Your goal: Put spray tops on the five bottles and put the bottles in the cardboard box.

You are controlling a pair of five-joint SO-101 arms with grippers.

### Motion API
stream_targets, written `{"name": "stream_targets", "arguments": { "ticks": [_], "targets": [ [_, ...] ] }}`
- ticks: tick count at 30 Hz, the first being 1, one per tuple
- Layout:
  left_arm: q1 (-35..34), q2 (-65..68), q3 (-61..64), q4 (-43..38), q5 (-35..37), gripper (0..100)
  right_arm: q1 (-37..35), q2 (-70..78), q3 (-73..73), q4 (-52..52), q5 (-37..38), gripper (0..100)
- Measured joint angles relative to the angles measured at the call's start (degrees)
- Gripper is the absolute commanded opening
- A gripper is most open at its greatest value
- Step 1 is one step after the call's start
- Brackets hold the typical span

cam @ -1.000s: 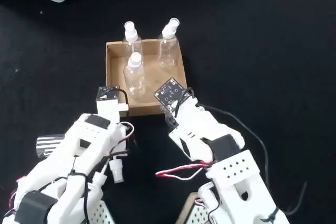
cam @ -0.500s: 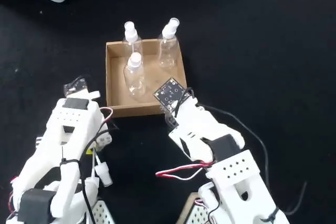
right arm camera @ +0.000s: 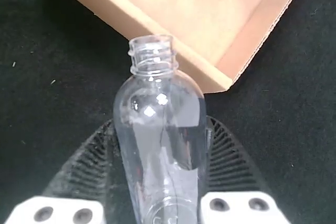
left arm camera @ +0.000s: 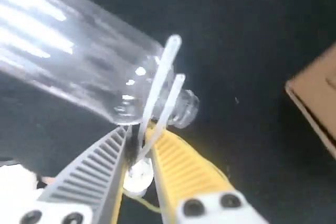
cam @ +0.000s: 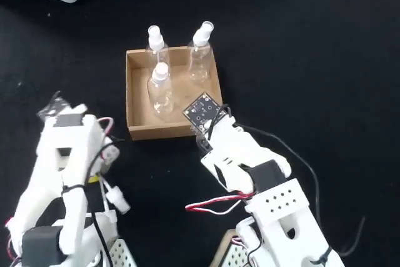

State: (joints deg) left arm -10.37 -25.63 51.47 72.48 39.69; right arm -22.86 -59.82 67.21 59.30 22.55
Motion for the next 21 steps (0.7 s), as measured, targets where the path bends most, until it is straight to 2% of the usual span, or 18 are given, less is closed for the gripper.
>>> {"name": "stream_targets", "arguments": {
  "ticks": [10, 21],
  "targets": [
    [-20.31, 0.00, -0.70, 0.00, 0.00, 3, 0.00, 0.00, 0.00, 0.00, 0.00, 8.1],
    [-38.33, 0.00, -1.05, 0.18, 0.26, 3, 0.00, 0.00, 0.00, 0.00, 0.00, 8.1]
  ]
}}
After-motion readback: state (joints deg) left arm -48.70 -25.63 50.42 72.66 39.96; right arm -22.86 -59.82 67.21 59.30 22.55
